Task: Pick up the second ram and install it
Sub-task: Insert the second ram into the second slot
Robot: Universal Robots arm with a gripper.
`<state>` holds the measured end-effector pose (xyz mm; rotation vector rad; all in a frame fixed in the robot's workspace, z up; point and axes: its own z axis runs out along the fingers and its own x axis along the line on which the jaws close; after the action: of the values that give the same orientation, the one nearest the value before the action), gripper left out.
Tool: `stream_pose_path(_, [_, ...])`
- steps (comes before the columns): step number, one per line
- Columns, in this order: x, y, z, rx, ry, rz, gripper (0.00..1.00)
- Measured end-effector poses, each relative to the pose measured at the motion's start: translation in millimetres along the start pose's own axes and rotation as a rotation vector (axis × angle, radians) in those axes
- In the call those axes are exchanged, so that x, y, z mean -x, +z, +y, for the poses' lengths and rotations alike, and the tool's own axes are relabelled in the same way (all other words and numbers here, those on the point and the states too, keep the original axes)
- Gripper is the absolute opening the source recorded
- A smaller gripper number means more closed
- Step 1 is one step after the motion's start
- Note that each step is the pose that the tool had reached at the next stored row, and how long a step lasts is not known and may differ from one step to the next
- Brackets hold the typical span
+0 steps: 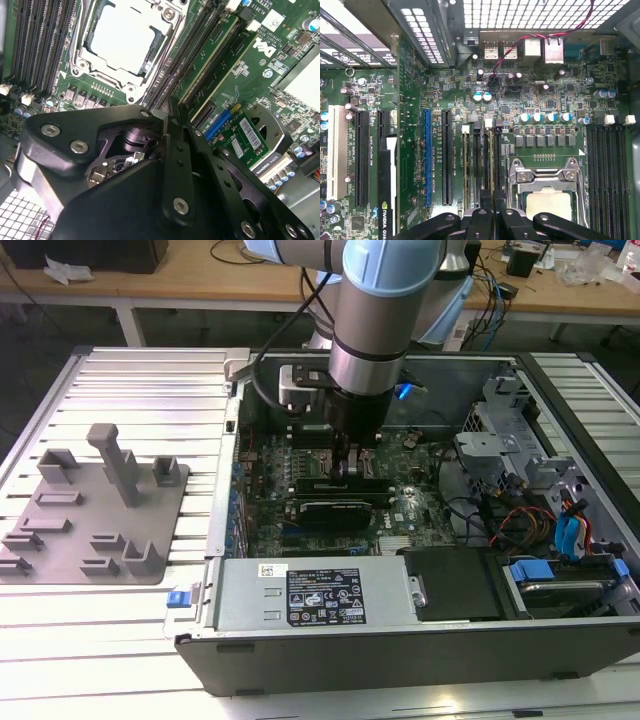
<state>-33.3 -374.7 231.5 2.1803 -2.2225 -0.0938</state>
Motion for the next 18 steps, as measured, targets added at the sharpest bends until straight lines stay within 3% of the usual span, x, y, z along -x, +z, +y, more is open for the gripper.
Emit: stream_pose_path(18, [-0.2,7.3,-2.1,-0.0002,0.0,0.0003,0.09])
